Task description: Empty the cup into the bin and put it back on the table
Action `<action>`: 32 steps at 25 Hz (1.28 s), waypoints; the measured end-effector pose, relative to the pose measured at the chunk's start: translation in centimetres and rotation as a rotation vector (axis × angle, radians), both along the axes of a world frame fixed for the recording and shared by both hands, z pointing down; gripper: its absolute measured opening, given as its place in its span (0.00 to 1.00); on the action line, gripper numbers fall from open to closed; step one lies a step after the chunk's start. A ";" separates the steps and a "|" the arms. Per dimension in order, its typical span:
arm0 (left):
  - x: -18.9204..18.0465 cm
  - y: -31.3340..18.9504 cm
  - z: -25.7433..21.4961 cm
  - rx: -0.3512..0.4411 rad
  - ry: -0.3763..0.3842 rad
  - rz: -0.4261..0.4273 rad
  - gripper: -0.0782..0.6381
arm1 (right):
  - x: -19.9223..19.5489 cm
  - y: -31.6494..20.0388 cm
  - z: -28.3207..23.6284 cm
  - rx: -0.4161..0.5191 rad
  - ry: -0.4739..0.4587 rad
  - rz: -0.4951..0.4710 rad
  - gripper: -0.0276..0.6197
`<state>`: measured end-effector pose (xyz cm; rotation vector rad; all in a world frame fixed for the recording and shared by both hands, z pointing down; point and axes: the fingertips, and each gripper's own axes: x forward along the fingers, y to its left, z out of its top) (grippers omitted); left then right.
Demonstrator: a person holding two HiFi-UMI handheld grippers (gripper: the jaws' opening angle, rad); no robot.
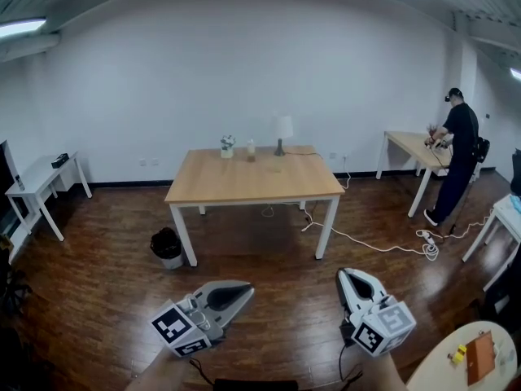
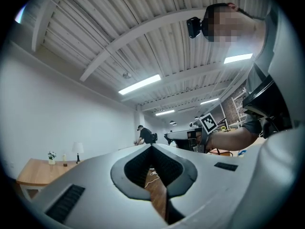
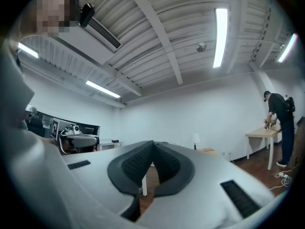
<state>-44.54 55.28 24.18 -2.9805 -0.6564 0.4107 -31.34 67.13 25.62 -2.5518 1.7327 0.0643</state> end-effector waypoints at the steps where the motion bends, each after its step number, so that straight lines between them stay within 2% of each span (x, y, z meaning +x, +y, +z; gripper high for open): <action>1: 0.4 -0.7 -0.1 0.000 -0.005 0.006 0.11 | 0.4 -0.8 0.0 0.001 -0.005 0.002 0.04; 4: 1.5 -3.3 -0.3 -0.002 0.014 0.006 0.11 | 1.5 -3.2 0.3 -0.002 -0.010 0.008 0.04; 8: 2.9 -5.9 -0.1 -0.001 -0.004 0.030 0.11 | 2.9 -5.9 0.5 -0.002 -0.016 0.018 0.04; 13: 5.2 -8.9 -0.4 -0.007 0.041 0.035 0.11 | 4.7 -8.8 0.5 -0.021 -0.026 0.019 0.04; 16: 7.0 -9.6 -0.1 -0.015 0.012 0.051 0.11 | 6.6 -10.0 0.3 -0.028 -0.019 0.018 0.04; 20: 10.2 -10.6 0.4 -0.016 0.010 0.057 0.11 | 9.8 -11.6 0.6 -0.028 -0.022 0.006 0.04; 26: 15.9 -12.5 0.1 0.047 0.005 0.042 0.11 | 16.1 -14.4 0.1 0.002 0.000 -0.025 0.04; 32: 21.9 -14.0 -1.7 0.079 0.051 0.018 0.11 | 22.4 -15.9 -0.8 0.018 0.015 -0.062 0.04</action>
